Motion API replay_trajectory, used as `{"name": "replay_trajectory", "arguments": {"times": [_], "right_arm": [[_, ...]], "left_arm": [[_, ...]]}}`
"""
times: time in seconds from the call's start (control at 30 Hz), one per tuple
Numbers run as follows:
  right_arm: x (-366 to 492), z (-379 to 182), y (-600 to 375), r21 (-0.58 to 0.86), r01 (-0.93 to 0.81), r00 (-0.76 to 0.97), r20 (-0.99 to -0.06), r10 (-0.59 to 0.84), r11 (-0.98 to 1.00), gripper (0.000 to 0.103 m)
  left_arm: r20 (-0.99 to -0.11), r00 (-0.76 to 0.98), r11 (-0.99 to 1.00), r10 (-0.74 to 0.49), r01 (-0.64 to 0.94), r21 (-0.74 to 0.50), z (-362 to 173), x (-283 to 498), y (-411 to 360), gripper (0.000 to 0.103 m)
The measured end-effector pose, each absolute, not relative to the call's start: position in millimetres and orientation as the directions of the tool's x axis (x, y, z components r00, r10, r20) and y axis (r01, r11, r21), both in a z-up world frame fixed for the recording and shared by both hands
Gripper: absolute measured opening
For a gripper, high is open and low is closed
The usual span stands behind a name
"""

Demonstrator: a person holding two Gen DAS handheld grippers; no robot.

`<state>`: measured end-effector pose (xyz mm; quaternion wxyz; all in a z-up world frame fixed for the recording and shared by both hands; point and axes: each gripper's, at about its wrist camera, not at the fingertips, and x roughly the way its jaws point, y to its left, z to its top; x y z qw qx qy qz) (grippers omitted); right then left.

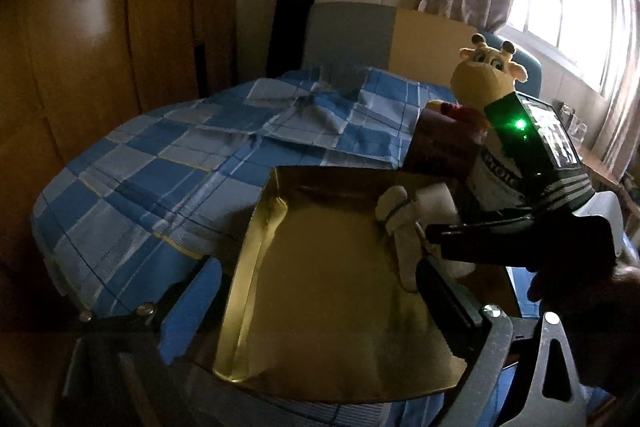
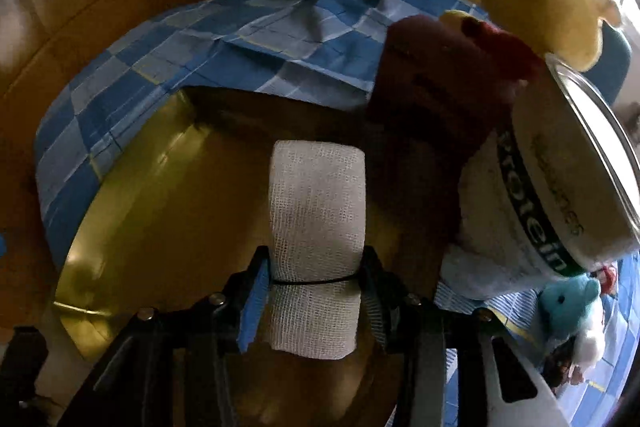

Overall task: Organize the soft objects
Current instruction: 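Lower the bandage into the gold tray and open the right tool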

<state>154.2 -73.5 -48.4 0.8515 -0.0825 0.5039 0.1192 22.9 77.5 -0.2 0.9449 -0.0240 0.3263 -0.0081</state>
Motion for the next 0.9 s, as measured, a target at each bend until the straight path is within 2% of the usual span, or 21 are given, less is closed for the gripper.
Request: {"name": "replay_trajectory", "arguments": {"times": [0.03, 0.1, 0.5, 0.9], "right_arm": [[152.3, -47.5, -74.9, -0.002, -0.281, 0.468, -0.874, 0.135, 0.960, 0.053], [147.4, -44.0, -79.1, 0.025, -0.280, 0.476, -0.865, 0.161, 0.960, 0.065], [116.4, -29.1, -93.3, 0.085, -0.263, 0.542, -0.811, 0.220, 0.961, 0.068], [82.0, -9.0, -140.1, 0.092, -0.187, 0.625, -0.757, 0.191, 0.978, 0.068]], "left_arm": [[-0.611, 0.791, 0.999, -0.027, -0.001, -0.044, 0.8, 21.8, 77.2, 0.100], [-0.605, 0.796, 0.999, -0.025, 0.002, -0.037, 2.9, 20.3, 75.6, 0.100], [-0.582, 0.813, 0.999, -0.019, 0.031, 0.011, 10.3, 8.4, 62.5, 0.102], [-0.580, 0.813, 0.995, -0.049, 0.091, 0.043, 11.3, 0.9, 39.4, 0.103]]}}
